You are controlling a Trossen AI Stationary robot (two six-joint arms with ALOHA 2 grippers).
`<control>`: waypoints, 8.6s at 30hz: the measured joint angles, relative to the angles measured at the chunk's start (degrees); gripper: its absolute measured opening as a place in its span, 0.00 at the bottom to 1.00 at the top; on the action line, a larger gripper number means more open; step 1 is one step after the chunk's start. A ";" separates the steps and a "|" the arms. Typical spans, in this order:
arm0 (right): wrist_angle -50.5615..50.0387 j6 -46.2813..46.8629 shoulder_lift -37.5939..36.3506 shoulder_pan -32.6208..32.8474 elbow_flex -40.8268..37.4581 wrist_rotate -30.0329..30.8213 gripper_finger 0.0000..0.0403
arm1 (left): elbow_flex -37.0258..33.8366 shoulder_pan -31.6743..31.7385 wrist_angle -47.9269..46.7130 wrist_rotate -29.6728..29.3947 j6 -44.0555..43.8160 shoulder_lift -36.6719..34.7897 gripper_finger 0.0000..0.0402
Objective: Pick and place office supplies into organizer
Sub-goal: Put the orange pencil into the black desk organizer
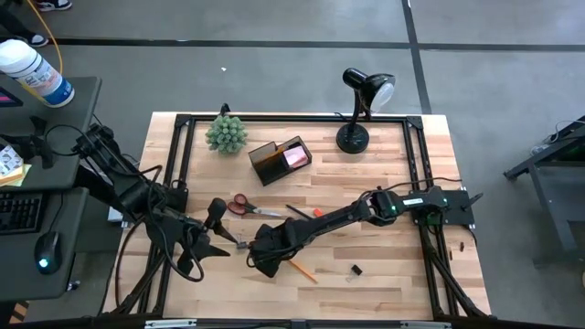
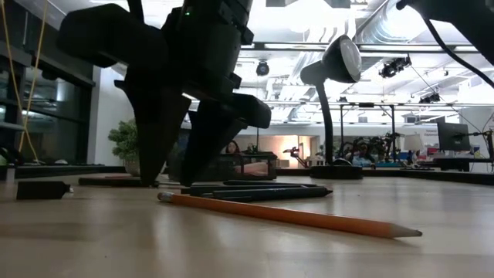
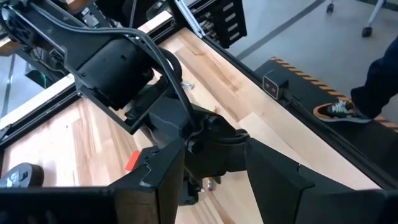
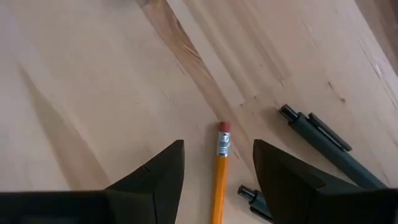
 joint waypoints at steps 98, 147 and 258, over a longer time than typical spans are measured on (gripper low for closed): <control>-21.52 1.44 -6.92 11.50 2.82 -2.54 0.27 | 0.00 -0.02 -6.58 3.44 6.36 -2.04 0.40; -30.42 19.13 -7.32 30.74 2.67 27.31 0.28 | -0.02 22.54 11.50 25.46 12.97 38.29 0.40; -30.21 26.14 -7.28 30.41 2.66 22.03 0.28 | -12.00 18.34 32.72 17.63 -9.35 41.91 0.02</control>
